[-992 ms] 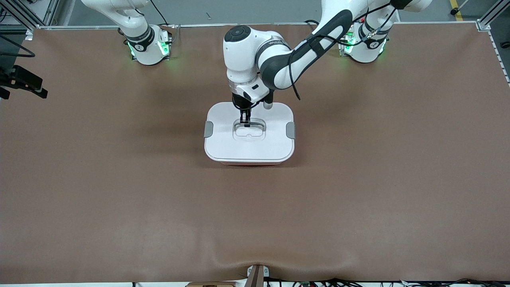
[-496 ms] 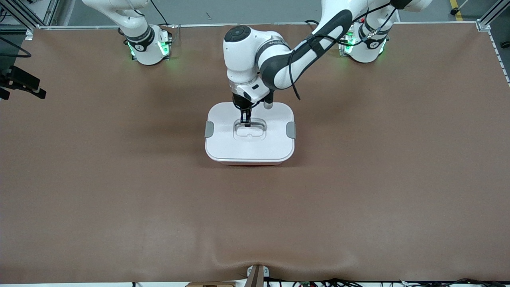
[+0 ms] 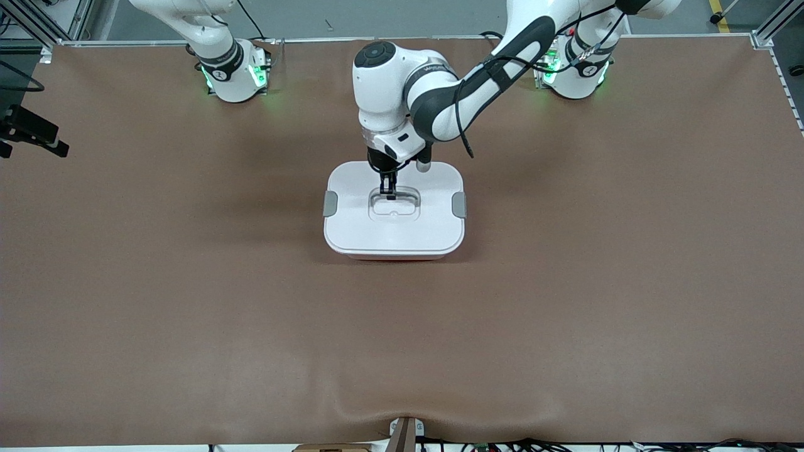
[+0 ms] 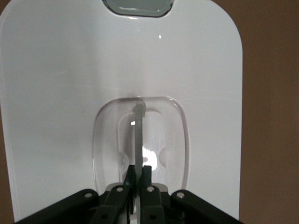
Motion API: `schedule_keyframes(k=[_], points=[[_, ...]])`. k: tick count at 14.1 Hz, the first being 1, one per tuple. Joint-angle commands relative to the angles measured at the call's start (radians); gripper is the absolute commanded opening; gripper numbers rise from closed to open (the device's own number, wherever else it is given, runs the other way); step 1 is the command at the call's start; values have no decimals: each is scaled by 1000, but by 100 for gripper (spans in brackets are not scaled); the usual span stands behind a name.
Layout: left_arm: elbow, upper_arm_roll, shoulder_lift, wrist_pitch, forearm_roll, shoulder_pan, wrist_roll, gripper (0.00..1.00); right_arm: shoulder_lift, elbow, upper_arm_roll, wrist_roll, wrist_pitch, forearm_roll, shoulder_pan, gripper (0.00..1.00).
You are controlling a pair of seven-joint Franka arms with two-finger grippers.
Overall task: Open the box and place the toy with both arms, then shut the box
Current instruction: 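Open the left gripper and lift it off the lid handle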
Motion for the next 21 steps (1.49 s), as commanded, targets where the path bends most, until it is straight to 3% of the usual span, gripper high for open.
schedule_keyframes(k=[1, 3, 4, 5, 6, 9, 12, 16, 21], points=[[-60, -3, -21, -14, 87, 3, -336, 0, -8, -2, 20, 10, 3, 5, -31, 100], [-58, -2, -21, -14, 99, 5, -331, 0, -6, -8, 20, 8, -7, 5, -52, 100], [-57, -2, -24, -14, 99, 6, -325, 25, -6, -12, 20, 5, -13, 2, -56, 100], [-49, -2, -25, -14, 99, 6, -315, 78, -6, -14, 20, 7, -17, 1, -56, 100], [-45, -2, -32, -14, 99, 6, -301, 100, -5, -14, 20, 7, -22, 1, -56, 100], [-43, -14, -87, -45, 67, 28, -273, 100, -6, -13, 21, 7, -30, -18, -53, 100], [-37, -20, -150, -84, -57, 35, -174, 100, -6, -9, 24, 8, -30, -44, -46, 100], [-37, -20, -274, -181, -233, 84, 85, 100, -6, -9, 26, 10, -36, -41, -49, 100], [-35, -20, -398, -315, -388, 238, 499, 100, -6, -9, 26, 4, -33, -36, -51, 100]])
